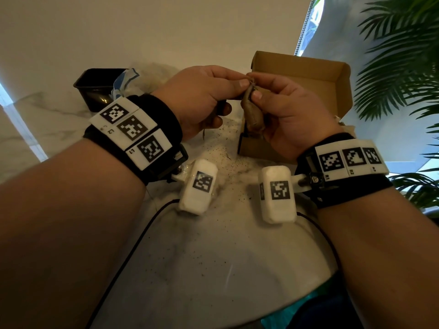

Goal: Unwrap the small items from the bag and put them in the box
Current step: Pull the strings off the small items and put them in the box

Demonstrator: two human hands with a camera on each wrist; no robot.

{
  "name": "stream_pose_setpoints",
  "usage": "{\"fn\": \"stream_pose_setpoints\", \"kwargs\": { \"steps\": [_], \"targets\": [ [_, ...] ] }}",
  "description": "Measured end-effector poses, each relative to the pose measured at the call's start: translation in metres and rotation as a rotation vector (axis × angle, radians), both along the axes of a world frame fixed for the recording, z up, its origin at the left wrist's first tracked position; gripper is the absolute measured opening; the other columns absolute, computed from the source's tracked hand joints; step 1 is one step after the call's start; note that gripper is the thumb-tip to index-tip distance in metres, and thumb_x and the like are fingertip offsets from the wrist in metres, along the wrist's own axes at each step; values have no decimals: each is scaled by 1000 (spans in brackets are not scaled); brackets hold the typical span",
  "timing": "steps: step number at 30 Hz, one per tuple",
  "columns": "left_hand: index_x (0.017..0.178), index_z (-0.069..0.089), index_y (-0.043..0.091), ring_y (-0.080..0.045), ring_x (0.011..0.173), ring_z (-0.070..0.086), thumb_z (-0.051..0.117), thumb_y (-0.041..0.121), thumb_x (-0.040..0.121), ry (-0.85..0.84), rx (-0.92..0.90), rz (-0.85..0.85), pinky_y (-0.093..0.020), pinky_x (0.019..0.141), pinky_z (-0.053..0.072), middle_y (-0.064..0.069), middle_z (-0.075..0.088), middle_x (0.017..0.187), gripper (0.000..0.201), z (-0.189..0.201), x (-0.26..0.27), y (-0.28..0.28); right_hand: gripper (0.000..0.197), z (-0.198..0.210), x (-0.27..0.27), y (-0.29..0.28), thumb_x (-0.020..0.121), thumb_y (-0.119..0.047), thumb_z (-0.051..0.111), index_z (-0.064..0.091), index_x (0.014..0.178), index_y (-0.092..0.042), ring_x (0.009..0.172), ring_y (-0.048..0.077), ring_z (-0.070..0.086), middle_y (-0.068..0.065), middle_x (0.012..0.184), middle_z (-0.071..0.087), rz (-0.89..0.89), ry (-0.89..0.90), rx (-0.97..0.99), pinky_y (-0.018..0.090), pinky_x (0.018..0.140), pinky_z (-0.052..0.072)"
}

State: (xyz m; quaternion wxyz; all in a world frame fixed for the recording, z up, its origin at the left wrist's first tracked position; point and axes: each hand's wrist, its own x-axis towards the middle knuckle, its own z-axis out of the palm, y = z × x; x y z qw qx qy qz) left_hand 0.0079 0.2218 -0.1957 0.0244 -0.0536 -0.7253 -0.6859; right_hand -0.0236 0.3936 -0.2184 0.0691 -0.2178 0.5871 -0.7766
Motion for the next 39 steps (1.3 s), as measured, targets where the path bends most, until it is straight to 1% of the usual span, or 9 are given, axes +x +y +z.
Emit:
{"fn": "stream_pose_setpoints", "kwargs": {
  "steps": [7,16,20,23,26,30,34,37,39],
  "targets": [
    [105,71,15,-10,60,52,62,22,100,15,20,30,-21,47,38,5,71,80,12,0,-1,1,32,1,1,2,94,0,56,60,124,-10,78,19,65,13,100,68,5,11,-4,31,66,55],
    [107,71,16,-8,55,51,68,19,96,-30,-43,55,-22,48,40,-1,73,89,12,-1,-1,2,32,2,3,2,99,3,49,63,121,-14,83,16,67,5,89,71,-17,56,-5,31,74,55],
    [97,73,19,-9,57,50,70,17,95,-38,-101,57,-22,50,40,0,73,85,4,-1,-1,2,27,0,-2,0,98,4,49,67,111,-12,90,19,69,5,94,74,-34,46,18,34,82,56],
    [93,76,21,-11,62,52,73,15,91,-33,-135,82,-24,51,42,-1,73,87,7,-1,-2,1,22,-1,-5,0,98,2,51,68,104,-11,87,18,69,6,94,74,-55,21,62,34,77,58],
    [91,80,25,-13,66,53,77,18,88,-42,-171,88,-26,52,43,-2,70,92,9,-2,-3,2,20,-2,-6,0,97,1,54,69,99,-13,82,18,68,5,89,74,-111,7,71,34,71,59],
    [101,78,26,-12,64,53,72,16,91,-51,-175,106,-24,51,43,0,69,95,15,0,-1,4,20,3,-9,8,95,-1,60,70,97,-18,88,23,73,8,95,75,-347,-2,32,40,77,62],
    [111,71,15,-17,70,53,69,18,94,-155,-273,144,-27,53,44,-3,63,93,18,-4,-3,6,20,7,-21,24,89,-11,67,73,101,-26,91,17,74,0,100,77,-636,60,223,40,81,62],
    [116,71,9,-21,75,54,71,22,92,-254,-331,119,-31,58,47,-8,63,97,27,-12,-5,9,21,6,-21,29,90,-16,69,73,109,-27,95,13,72,-2,107,74,-658,90,415,35,77,63],
    [116,70,9,-23,77,53,71,23,92,-309,-348,78,-33,62,47,-9,62,97,28,-15,-6,11,17,8,-19,30,92,-19,68,72,104,-31,94,12,72,-4,106,72,-648,87,556,34,76,63]
  ]
}}
